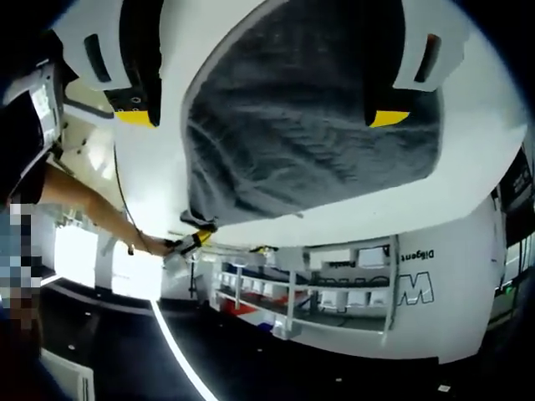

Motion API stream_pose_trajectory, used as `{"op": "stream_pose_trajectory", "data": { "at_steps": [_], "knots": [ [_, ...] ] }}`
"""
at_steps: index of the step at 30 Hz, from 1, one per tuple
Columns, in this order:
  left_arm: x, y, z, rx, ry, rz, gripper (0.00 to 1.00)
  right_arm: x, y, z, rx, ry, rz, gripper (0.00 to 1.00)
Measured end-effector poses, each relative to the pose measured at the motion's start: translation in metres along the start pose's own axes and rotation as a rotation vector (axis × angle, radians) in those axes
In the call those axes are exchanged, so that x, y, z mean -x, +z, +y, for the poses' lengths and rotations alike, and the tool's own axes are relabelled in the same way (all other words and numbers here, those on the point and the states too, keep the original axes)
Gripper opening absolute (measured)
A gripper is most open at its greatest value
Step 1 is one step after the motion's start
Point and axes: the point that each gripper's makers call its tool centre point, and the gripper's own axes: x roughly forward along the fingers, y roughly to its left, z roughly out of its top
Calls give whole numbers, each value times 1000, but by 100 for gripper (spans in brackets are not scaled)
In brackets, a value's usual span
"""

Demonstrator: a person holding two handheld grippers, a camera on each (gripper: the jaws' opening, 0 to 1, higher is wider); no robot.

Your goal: Open the folded towel by lifting each exposed corner and separating the folded layers until the towel lies flat within the target outline without major curled edges

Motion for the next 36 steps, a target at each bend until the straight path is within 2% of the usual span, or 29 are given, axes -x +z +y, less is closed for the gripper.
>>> {"op": "stream_pose_trajectory", "data": {
  "at_steps": [5, 13, 19, 21, 28, 32, 36],
  "knots": [
    [1, 2, -1, -3, -1, -8, 99, 27, 2, 0, -10, -40, -73, 0],
    [1, 3, 0, -10, -7, -3, 99, 77, -23, 10, -31, -52, -133, 0],
    [-1, 3, -4, -16, -18, -1, 99, 101, -44, 27, -2, -23, -124, 0],
    [-2, 1, -6, -19, -22, 4, 99, 107, -54, 35, 13, 1, -106, 0],
    [-2, 2, -16, -27, -34, 1, 99, 118, -94, 66, 84, 125, 22, 0],
    [-1, 4, -22, -39, -40, -3, 99, 121, -107, 75, 90, 174, 62, 0],
    [0, 3, -27, -47, -47, -4, 99, 122, -115, 80, 88, 192, 95, 0]
  ]
}}
